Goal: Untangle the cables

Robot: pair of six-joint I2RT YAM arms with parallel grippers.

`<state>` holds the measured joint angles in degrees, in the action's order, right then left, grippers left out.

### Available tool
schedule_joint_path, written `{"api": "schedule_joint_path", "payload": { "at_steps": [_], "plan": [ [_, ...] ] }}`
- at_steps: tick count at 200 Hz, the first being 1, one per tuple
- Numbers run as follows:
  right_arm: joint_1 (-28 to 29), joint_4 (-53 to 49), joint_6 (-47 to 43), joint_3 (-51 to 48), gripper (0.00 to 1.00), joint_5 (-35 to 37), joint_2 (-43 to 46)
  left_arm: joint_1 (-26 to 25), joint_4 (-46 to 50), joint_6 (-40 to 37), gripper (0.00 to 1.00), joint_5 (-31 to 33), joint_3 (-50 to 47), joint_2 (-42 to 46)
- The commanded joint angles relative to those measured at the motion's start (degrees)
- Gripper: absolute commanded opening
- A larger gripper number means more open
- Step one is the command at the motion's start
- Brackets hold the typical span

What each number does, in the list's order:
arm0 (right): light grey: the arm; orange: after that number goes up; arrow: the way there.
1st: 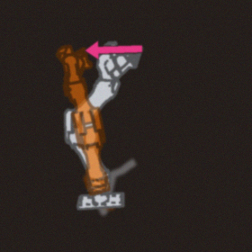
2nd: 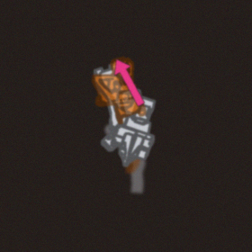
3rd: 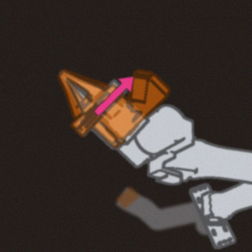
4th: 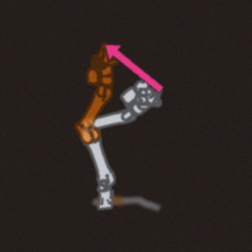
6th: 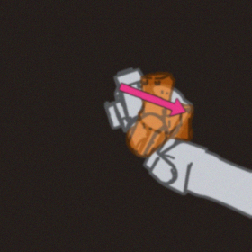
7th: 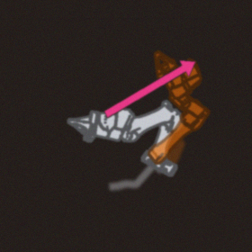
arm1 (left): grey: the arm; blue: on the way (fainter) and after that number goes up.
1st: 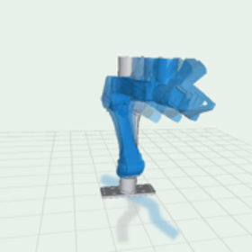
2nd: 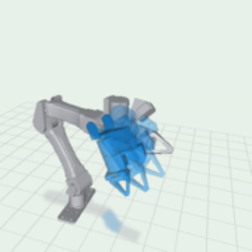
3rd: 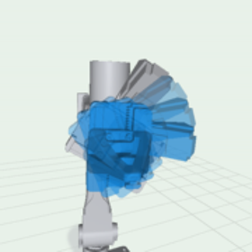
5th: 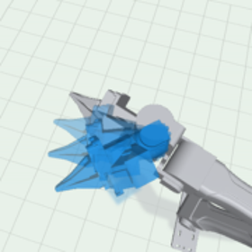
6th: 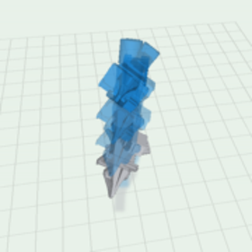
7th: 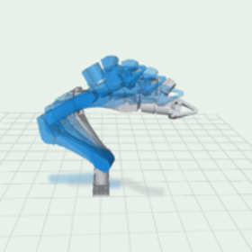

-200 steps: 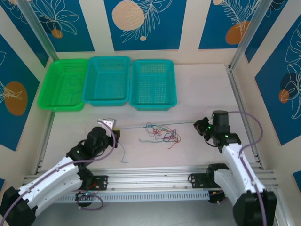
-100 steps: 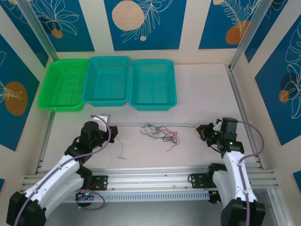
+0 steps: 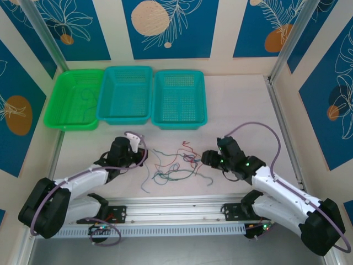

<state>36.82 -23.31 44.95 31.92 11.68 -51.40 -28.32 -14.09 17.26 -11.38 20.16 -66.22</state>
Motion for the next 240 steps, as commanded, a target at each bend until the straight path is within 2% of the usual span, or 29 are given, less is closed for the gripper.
{"api": "schedule_joint_path", "payload": {
  "at_steps": [1,17,35,59,84,105,126,155,178,202,219,240],
  "plan": [
    [5.4,-0.6,-13.9,8.4,0.56,2.0,-4.4,-1.1,-1.6,-2.5,0.0,0.8,0.5,0.5],
    [11.7,0.7,-18.7,13.1,0.58,1.5,-11.2,-1.3,0.0,-1.7,0.0,4.2,0.1,1.4],
    [15.8,2.4,-24.8,17.4,0.54,-5.5,-20.3,-1.3,2.9,-1.5,0.0,7.8,0.3,2.7],
    [22.2,3.2,-31.6,20.5,0.55,-3.3,-31.9,-1.2,4.0,-1.7,0.0,8.3,0.1,4.3],
    [24.9,2.8,-34.6,22.9,0.58,-2.9,-40.8,-1.3,4.8,-2.2,0.0,8.4,0.2,5.1],
    [25.5,3.5,-35.1,24.4,0.58,-5.6,-44.9,-1.2,5.0,-2.0,0.0,9.1,0.0,5.4],
    [25.6,3.5,-34.5,25.7,0.53,-6.1,-48.3,-1.2,5.2,-1.7,0.0,9.7,-0.2,5.5],
    [25.7,3.0,-34.3,27.1,0.4,-8.5,-50.8,-1.2,5.6,-1.4,0.0,10.6,-0.5,5.9],
    [25.7,2.6,-32.9,27.2,0.22,-5.5,-52.6,-1.2,6.3,-1.2,0.0,12.0,-0.3,6.2],
    [24.3,4.1,-30.5,24.6,0.0,-3.3,-49.8,-0.8,10.3,1.8,0.0,18.8,-0.3,8.2],
    [20.9,8.2,-26.9,19.3,0.0,-5.0,-43.3,1.3,14.9,5.8,0.0,23.5,-0.7,10.7],
    [13.6,11.7,-19.4,12.3,0.0,-7.1,-34.7,5.2,18.0,10.2,0.0,24.1,-2.7,15.0]
  ]
}}
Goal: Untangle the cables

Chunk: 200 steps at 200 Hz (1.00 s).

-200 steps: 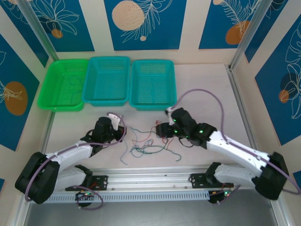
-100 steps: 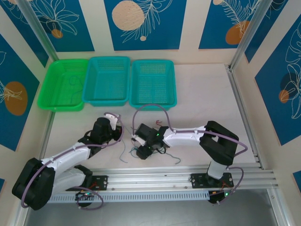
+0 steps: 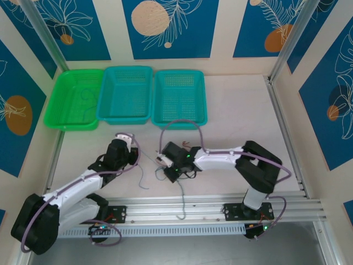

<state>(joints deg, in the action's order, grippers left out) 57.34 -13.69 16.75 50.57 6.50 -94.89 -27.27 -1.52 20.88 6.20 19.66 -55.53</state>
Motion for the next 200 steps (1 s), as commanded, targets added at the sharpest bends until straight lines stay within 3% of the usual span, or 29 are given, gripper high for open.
{"api": "schedule_joint_path", "payload": {
  "at_steps": [1,21,58,96,119,136,151,161,171,183,191,200],
  "plan": [
    [-7.1,2.1,9.2,-6.7,0.0,-2.0,9.1,4.3,5.5,6.8,0.0,6.5,-2.2,4.6],
    [-14.1,-2.2,17.9,-9.9,0.0,2.6,14.4,7.3,6.9,9.0,0.0,6.4,-4.5,9.8],
    [-21.0,-12.6,28.0,-12.4,0.0,16.1,21.1,9.5,9.5,9.1,0.0,7.3,-5.9,16.1],
    [-32.8,-15.1,30.9,-16.5,0.0,15.9,29.7,10.6,10.6,8.5,0.0,6.3,-5.7,16.7],
    [-35.6,-15.3,29.5,-17.0,0.0,13.8,33.6,10.8,7.8,8.0,0.0,3.7,-6.2,15.6],
    [-33.9,-10.8,24.9,-17.5,0.0,8.0,35.7,10.8,3.4,7.0,0.0,-1.0,-6.6,13.6],
    [-28.2,-5.5,19.5,-16.5,0.0,0.7,36.2,10.7,-1.3,5.5,0.0,-7.0,-6.7,12.0],
    [-22.8,-3.8,17.2,-14.5,0.11,-1.1,35.5,10.7,-4.6,4.4,0.0,-11.5,-6.8,11.0],
    [-16.3,-3.2,15.4,-11.7,0.33,1.4,33.5,10.7,-7.5,3.6,0.0,-15.7,-6.6,10.2],
    [-10.9,-3.2,12.3,-7.8,0.5,4.1,29.1,10.5,-8.6,3.4,0.0,-18.6,-6.0,9.4],
    [-9.0,-4.2,11.7,-4.8,0.57,5.4,25.3,10.4,-8.7,3.3,0.0,-19.4,-5.6,9.1],
    [-8.2,-6.4,12.4,-0.9,0.58,6.6,20.7,10.3,-8.4,3.3,0.0,-20.1,-5.2,8.9]
  ]
}}
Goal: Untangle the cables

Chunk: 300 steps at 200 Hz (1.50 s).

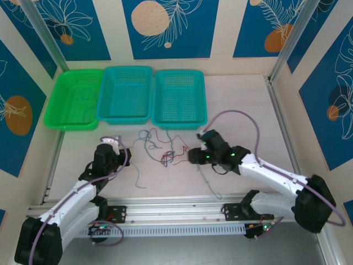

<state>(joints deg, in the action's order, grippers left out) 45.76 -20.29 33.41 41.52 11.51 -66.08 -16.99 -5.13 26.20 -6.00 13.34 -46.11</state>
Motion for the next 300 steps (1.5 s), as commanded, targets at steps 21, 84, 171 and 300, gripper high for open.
{"api": "schedule_joint_path", "payload": {
  "at_steps": [21,84,171,300],
  "plan": [
    [5.6,-1.6,-2.7,14.4,0.56,2.4,-16.3,-0.4,-3.3,-2.1,0.0,-9.7,1.6,0.3],
    [14.9,11.1,-2.6,27.7,0.55,4.7,-38.0,-2.3,1.2,-1.6,0.0,-8.3,2.4,4.9],
    [14.2,14.8,-6.7,34.3,0.43,8.0,-53.1,-2.4,4.0,-1.0,0.0,-4.3,1.2,13.8],
    [-1.3,10.7,-0.2,-1.4,0.0,4.7,-13.5,-1.0,19.9,2.2,0.0,21.2,7.9,11.8]
  ]
}}
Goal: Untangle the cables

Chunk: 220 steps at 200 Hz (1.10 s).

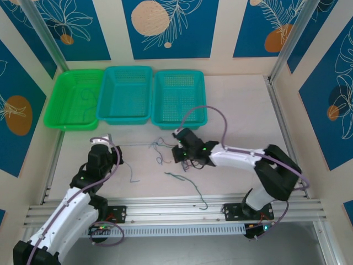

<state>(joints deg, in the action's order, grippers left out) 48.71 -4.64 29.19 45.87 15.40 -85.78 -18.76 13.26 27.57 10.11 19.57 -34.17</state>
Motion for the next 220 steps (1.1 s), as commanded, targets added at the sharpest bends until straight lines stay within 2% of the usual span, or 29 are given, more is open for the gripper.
{"api": "schedule_joint_path", "payload": {
  "at_steps": [1,36,68,78,106,129,142,149,165,179,206,220],
  "plan": [
    [-4.5,-5.1,4.3,-5.9,0.0,0.9,6.6,0.8,1.5,0.8,0.0,5.1,1.7,-0.2],
    [-12.5,-10.2,12.1,-10.6,0.0,5.7,16.5,1.4,1.8,0.8,0.0,6.0,1.9,-0.9],
    [-17.4,-11.5,14.5,-13.1,0.0,6.5,22.1,1.7,1.1,0.6,0.0,5.5,2.6,-2.5],
    [-17.5,-10.4,13.5,-13.6,0.0,4.8,23.2,1.7,-0.2,0.0,0.0,3.0,3.0,-3.1],
    [-17.0,-7.6,10.1,-14.0,0.0,-2.1,24.3,1.7,-5.3,-2.4,0.0,-9.8,6.4,-4.0],
    [-15.9,-3.9,9.8,-15.3,0.0,-6.9,23.6,1.7,-3.6,-4.9,0.0,-13.8,13.4,-4.0],
    [-14.7,-1.9,10.0,-16.0,0.0,-5.9,20.9,1.7,-2.4,-6.6,0.0,-15.7,17.4,-4.9],
    [-14.6,-3.7,10.6,-14.8,0.06,-4.9,18.6,1.7,-1.7,-7.1,0.0,-17.0,19.4,-5.6],
    [-13.9,-7.6,9.2,-11.2,0.09,-4.0,14.2,1.6,-1.0,-8.3,0.0,-22.6,23.5,-7.6],
    [-11.9,-9.6,6.8,-8.7,0.17,-1.5,13.0,1.6,-0.2,-9.4,0.0,-27.7,26.6,-9.3],
    [-5.4,-9.5,-0.1,-5.6,0.48,3.5,16.2,1.0,3.6,-14.0,0.0,-36.2,31.6,-11.8],
    [-2.2,-6.1,-6.1,-5.6,0.54,4.0,18.0,0.4,5.4,-16.0,0.0,-37.4,33.2,-12.1]
  ]
}}
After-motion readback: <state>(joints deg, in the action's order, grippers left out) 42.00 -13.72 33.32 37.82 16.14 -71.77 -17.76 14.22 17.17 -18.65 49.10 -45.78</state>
